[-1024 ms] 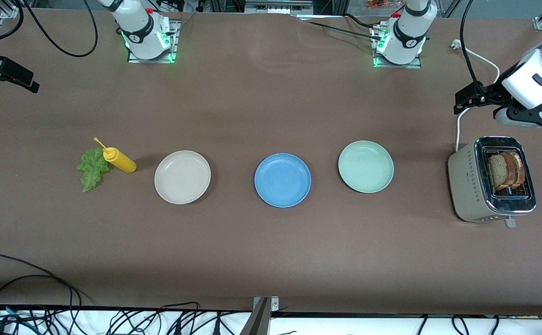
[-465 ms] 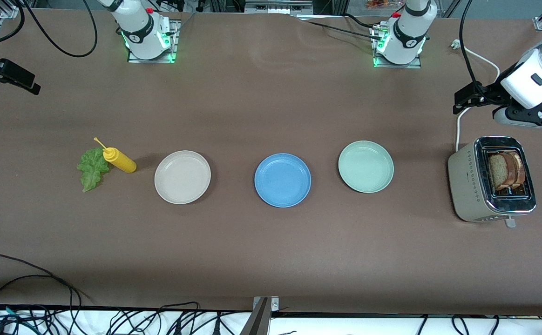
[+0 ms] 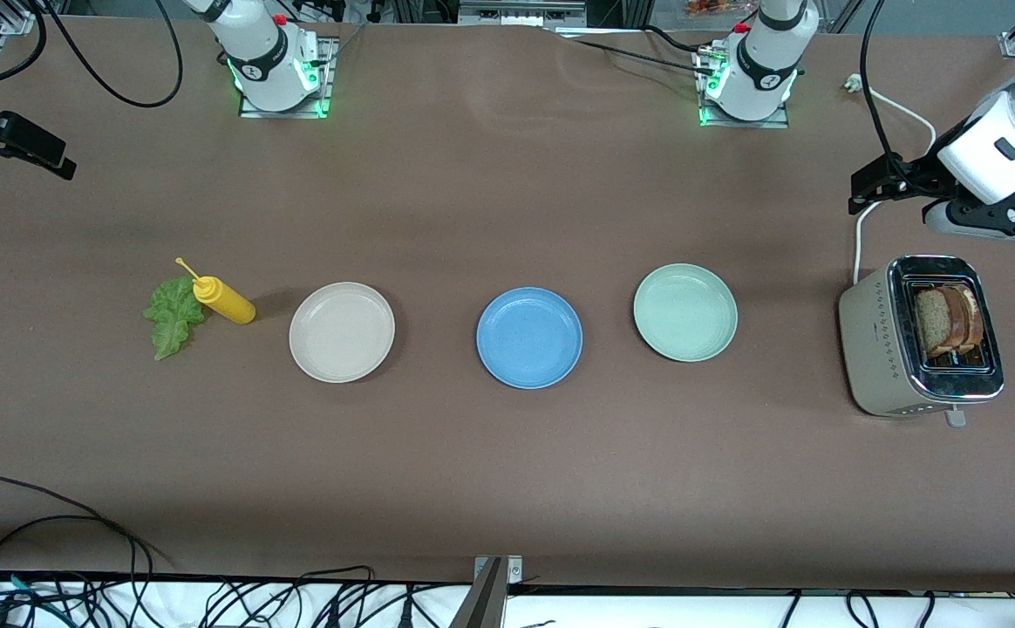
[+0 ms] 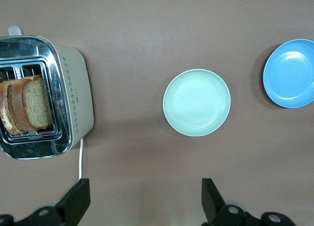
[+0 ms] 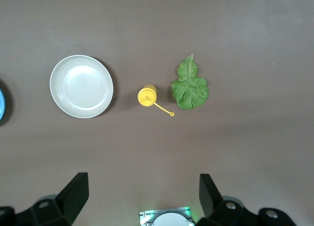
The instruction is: Make sandwich in blue plate with both arms
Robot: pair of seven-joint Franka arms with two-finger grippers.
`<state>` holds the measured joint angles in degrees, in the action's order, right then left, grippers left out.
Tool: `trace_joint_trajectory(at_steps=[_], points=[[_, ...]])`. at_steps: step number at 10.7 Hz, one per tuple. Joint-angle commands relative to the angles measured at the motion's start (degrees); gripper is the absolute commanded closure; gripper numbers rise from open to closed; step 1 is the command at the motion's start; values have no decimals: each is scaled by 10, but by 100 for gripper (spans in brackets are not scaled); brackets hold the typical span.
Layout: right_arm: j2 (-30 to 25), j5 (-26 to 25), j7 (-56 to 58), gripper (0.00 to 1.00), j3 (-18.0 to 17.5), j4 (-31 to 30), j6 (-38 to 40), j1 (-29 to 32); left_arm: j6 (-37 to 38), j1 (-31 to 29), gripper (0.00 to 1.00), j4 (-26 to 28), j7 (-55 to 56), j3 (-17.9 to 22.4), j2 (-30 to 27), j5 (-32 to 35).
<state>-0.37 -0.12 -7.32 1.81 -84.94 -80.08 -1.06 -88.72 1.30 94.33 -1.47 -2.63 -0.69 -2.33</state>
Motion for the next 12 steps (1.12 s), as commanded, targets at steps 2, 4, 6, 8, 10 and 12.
trace_joint_trajectory(at_steps=[2, 4, 6, 8, 10, 12], points=[[-4, 1, 7, 0, 4, -4, -6, -7, -5, -7, 0, 1, -9, -3, -4, 0], [-4, 1, 7, 0, 3, -4, -7, -7, -5, -6, 0, 1, -9, -3, -4, 0], [-3, 2, 7, 0, 3, -4, -8, -7, -5, -6, 0, 1, -9, -3, -4, 0], [-3, 1, 8, 0, 3, -4, -10, -7, -5, -7, 0, 1, -9, -3, -3, 0], [-3, 1, 8, 0, 4, -4, -10, -11, -5, -8, 0, 0, -9, -2, 2, 0], [-3, 1, 8, 0, 3, -4, -10, -11, -5, -9, 0, 0, -8, -4, 2, 0]])
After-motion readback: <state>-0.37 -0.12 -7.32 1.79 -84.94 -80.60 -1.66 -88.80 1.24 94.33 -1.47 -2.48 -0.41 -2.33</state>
